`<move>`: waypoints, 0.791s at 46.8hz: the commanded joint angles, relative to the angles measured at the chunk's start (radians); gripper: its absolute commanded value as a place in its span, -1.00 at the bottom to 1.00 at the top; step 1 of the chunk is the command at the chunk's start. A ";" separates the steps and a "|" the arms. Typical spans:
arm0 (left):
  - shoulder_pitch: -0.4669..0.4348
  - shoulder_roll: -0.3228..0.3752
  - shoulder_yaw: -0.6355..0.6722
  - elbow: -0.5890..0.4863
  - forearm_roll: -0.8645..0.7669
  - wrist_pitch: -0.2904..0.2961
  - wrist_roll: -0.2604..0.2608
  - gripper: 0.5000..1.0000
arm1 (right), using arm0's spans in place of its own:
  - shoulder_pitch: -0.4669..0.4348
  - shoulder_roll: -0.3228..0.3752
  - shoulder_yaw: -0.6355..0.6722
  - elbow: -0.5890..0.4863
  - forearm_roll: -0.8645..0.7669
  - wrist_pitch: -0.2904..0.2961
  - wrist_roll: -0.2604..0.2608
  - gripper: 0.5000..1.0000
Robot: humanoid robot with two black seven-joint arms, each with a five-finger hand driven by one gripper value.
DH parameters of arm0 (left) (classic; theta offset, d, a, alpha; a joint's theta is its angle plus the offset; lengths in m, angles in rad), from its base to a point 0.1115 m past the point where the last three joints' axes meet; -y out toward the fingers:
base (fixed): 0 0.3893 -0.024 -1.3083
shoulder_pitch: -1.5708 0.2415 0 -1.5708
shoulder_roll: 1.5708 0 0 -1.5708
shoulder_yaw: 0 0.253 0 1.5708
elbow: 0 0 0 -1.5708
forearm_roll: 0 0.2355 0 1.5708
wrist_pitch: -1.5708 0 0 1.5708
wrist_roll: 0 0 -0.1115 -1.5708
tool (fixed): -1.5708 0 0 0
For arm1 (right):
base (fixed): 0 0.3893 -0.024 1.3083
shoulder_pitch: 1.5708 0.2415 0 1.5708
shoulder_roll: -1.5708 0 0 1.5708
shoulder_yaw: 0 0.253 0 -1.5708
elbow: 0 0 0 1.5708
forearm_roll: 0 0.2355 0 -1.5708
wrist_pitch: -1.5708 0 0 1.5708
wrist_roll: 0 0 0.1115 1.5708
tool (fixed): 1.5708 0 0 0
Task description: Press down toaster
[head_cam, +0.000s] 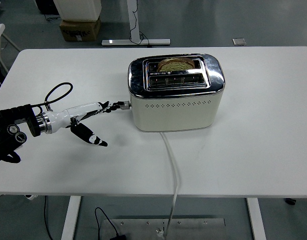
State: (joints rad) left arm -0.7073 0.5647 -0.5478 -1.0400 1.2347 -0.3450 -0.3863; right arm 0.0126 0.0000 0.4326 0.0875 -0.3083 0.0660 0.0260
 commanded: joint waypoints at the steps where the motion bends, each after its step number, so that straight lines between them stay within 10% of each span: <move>1: 0.000 -0.002 0.000 0.000 -0.003 0.000 0.000 1.00 | 0.001 0.000 0.000 0.000 0.000 0.000 0.000 0.99; 37: 0.025 -0.003 0.005 0.028 -0.004 0.000 0.000 1.00 | 0.001 0.000 0.000 0.000 0.000 0.000 0.000 0.99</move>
State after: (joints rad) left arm -0.6828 0.5613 -0.5428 -1.0160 1.2313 -0.3455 -0.3863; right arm 0.0126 0.0000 0.4326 0.0874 -0.3083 0.0659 0.0260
